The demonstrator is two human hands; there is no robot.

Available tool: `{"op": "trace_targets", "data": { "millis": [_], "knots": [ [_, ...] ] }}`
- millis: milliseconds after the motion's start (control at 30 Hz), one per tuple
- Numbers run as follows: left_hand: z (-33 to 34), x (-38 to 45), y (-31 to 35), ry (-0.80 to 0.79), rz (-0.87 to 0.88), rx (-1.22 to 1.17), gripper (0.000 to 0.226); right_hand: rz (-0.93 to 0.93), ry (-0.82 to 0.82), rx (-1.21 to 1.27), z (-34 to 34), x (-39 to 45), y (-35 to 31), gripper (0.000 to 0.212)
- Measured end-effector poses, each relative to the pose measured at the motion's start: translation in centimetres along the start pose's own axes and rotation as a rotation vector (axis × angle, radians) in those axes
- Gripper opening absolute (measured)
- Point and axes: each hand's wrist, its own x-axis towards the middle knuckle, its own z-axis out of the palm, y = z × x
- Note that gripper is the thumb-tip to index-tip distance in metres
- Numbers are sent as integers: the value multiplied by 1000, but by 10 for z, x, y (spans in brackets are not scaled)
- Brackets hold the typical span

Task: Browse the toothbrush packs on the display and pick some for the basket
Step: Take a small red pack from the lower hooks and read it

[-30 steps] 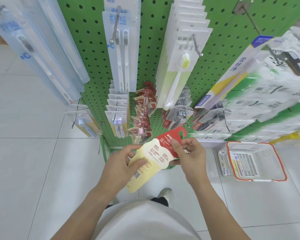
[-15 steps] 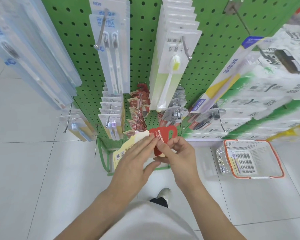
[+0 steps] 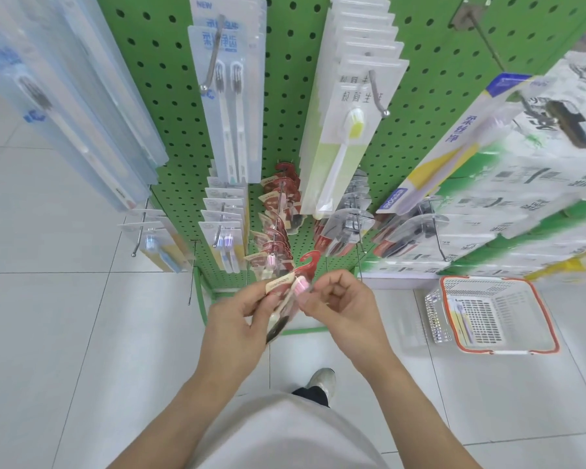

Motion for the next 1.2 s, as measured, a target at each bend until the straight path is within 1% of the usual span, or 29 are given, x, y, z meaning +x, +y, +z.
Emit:
{"op": "trace_targets", "data": {
  "millis": [100,200,267,333,467,600,733,867,1033,1200],
  "knots": [
    [-2,4,-6,32,-80,-109,34,-45,35,-104,1,2,10,39],
    [-4,6,-7,51,-111,-256,38,-102,-11,-214,4,3,16,57],
    [-5,8,-7,37,-114,-297,42,-108,-28,-222,6,5,15,59],
    [-5,9,-8,15,-111,-305,48,-98,-34,-214,9,7,14,55],
    [-6,10,-14,1,-86,-182,62,-156,18,-303,17,10,21,50],
    [-3,13,-29,11,-22,-87,61,-192,66,-370,18,13,29,45],
    [0,17,-37,12,-34,-11,59,-187,50,-472,19,16,34,48],
    [0,20,-42,4,-20,43,61,-143,25,-496,21,20,41,52],
    [-2,25,-49,-20,51,181,57,-176,-10,-574,25,25,44,58],
    [-2,29,-51,-37,78,274,58,-212,-22,-651,22,31,40,56]
  ]
}}
